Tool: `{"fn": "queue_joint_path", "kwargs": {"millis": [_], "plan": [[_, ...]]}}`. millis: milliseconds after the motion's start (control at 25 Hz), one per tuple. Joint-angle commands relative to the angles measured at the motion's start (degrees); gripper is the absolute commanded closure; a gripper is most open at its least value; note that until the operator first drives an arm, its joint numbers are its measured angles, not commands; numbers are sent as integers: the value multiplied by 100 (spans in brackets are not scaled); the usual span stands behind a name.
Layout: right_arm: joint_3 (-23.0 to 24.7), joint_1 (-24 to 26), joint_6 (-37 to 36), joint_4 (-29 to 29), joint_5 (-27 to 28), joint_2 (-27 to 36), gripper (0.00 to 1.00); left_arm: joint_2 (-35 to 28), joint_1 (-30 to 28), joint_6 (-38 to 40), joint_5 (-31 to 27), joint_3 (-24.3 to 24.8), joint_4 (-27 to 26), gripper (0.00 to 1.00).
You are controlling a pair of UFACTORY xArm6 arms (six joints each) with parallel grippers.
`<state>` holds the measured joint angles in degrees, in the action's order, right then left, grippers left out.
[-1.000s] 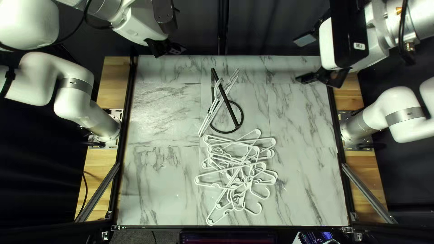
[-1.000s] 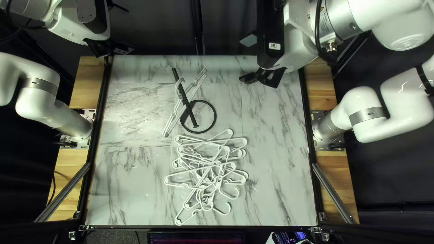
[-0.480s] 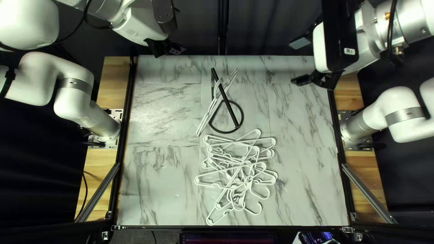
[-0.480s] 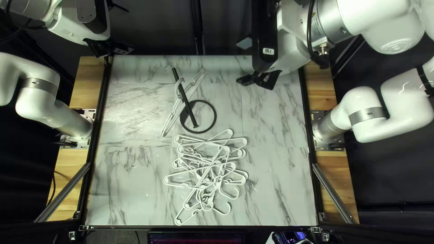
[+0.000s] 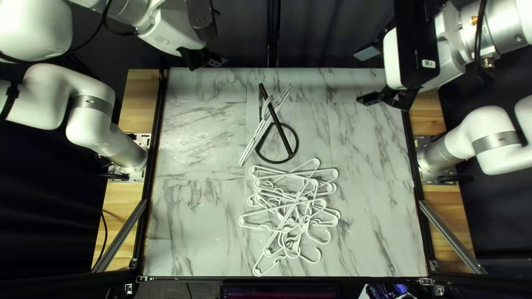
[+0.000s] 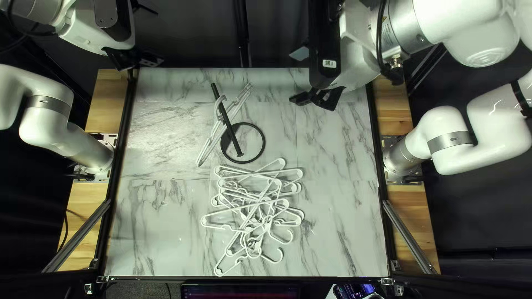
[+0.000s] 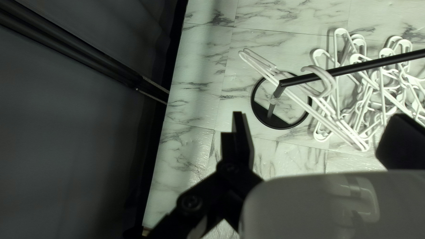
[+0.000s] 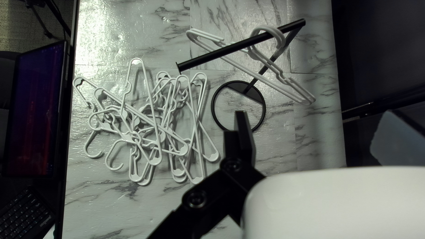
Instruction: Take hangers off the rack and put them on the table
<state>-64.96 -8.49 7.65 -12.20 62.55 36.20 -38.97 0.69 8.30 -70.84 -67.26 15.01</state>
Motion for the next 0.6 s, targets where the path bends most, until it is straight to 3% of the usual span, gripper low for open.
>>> {"fn": "queue_joint_path", "kwargs": {"millis": [40, 80, 200, 360, 600], "plan": [[0, 0, 0, 0, 0, 0, 0, 0, 0, 0, 0, 0, 0, 0], [0, 0, 0, 0, 0, 0, 0, -45, 45, -8, 12, 48, -72, 0], [0, 0, 0, 0, 0, 0, 0, 638, -198, 228, -216, -490, 70, 0], [0, 0, 0, 0, 0, 0, 0, 1310, -899, 1398, -851, -795, 748, 0], [0, 0, 0, 0, 0, 0, 0, 1684, -2212, 3439, -1823, -530, 1334, 0]]}}
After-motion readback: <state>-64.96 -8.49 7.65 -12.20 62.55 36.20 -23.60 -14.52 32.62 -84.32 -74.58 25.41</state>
